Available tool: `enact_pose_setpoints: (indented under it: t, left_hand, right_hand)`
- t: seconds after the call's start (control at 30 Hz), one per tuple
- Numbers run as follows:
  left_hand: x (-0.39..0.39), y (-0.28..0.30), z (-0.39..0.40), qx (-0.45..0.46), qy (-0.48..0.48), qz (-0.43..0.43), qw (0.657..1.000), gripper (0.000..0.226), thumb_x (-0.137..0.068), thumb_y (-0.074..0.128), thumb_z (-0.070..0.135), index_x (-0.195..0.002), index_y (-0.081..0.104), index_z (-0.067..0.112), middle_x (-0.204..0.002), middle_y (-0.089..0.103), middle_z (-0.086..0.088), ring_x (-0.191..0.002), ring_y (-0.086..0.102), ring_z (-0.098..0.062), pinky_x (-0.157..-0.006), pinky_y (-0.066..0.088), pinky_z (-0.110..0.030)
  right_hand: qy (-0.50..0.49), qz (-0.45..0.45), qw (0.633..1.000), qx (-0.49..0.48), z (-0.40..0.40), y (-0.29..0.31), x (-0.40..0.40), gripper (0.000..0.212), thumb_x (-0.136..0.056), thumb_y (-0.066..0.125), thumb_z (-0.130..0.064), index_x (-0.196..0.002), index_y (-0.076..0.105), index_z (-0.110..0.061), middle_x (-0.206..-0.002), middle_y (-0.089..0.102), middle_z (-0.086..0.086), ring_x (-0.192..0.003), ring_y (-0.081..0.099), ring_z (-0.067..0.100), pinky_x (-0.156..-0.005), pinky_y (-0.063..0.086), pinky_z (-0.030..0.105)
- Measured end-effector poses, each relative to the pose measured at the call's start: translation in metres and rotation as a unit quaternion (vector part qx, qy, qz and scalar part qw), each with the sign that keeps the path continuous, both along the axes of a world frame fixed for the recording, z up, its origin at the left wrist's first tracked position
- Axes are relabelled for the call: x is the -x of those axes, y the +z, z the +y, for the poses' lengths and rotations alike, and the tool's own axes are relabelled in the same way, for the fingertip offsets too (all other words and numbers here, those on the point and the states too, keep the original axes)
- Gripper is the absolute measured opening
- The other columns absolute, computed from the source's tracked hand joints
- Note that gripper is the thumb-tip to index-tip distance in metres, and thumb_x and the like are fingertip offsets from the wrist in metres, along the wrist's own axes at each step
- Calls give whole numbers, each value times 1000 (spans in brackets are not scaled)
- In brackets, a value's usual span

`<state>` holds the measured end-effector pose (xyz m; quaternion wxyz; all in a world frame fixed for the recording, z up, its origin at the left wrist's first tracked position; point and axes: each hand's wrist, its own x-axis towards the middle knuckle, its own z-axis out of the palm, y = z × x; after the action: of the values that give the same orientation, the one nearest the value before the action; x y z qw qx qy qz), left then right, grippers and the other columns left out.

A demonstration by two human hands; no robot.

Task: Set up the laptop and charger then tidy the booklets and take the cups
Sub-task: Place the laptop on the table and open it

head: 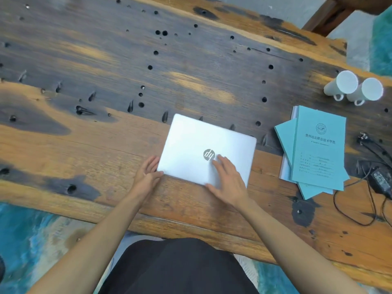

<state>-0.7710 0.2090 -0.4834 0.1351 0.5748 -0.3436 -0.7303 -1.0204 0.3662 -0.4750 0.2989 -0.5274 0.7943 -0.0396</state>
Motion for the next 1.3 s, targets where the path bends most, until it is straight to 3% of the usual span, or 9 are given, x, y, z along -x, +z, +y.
enact_pose_setpoints:
  t: [0.2,0.37,0.6,0.73,0.9,1.07,1.2,1.27,1.3]
  left_hand:
    - [-5,-4,17,-52,74,63,994,79,-91,43,-20,-157,30,22,-157,44,6,-142,43,-12,-118,36,-46]
    - [-15,-19,23,-29,53,92,994,87,-88,40,-24,-160,24,23,-154,45,11,-146,37,-11,-118,35,-47]
    - [-19,-28,34,1,55,108,993,91,-83,50,-19,-160,23,24,-156,45,13,-145,38,-6,-117,36,-43]
    - [-20,-29,34,8,39,98,994,97,-79,55,-15,-161,19,23,-156,45,14,-145,38,-5,-119,35,-45]
    - [-20,-30,36,32,1,66,997,98,-84,45,-29,-161,18,25,-156,42,19,-145,35,-1,-122,31,-44]
    - [-9,-21,48,86,-80,18,993,109,-79,40,-30,-159,15,39,-163,17,22,-150,16,1,-125,22,-39]
    - [-12,-23,66,177,-203,-33,963,114,-77,37,-23,-150,-1,56,-167,-11,14,-154,11,-11,-122,26,-28]
    - [-12,-27,71,248,-278,-95,923,113,-81,43,-15,-154,-9,54,-167,-24,6,-156,3,-17,-108,43,-23]
    - [-10,-32,75,287,-325,-133,891,107,-84,47,-8,-156,-7,49,-166,-26,4,-155,-12,-19,-113,40,-29]
  right_hand:
    - [128,38,991,-17,-15,-17,-7,97,-86,67,-60,-163,17,-28,-173,7,-1,-159,3,22,-127,19,47]
    - [157,44,987,5,-24,-23,8,100,-81,68,-67,-162,20,-34,-172,8,1,-159,5,24,-126,12,48]
    - [152,44,987,27,-21,-23,0,91,-83,64,-65,-160,19,-45,-172,10,3,-159,6,27,-124,16,53]
    - [150,45,987,29,-22,-19,1,91,-80,64,-66,-159,24,-44,-170,19,2,-158,13,27,-121,24,54]
    - [157,38,984,74,-19,-15,2,88,-78,68,-60,-156,36,-35,-166,33,7,-154,26,33,-114,36,62]
    - [197,72,970,124,-13,-11,3,74,-86,66,-54,-153,44,-34,-156,49,6,-146,42,35,-101,51,59]
    - [222,109,960,134,-8,-9,3,64,-93,60,-52,-153,45,-35,-148,58,3,-139,51,35,-89,58,50]
    - [241,115,954,134,-7,-8,2,60,-96,58,-48,-153,45,-35,-148,58,5,-138,52,36,-86,59,48]
    - [253,119,950,136,-6,-7,1,58,-97,58,-44,-153,45,-34,-148,58,7,-137,53,37,-86,59,48]
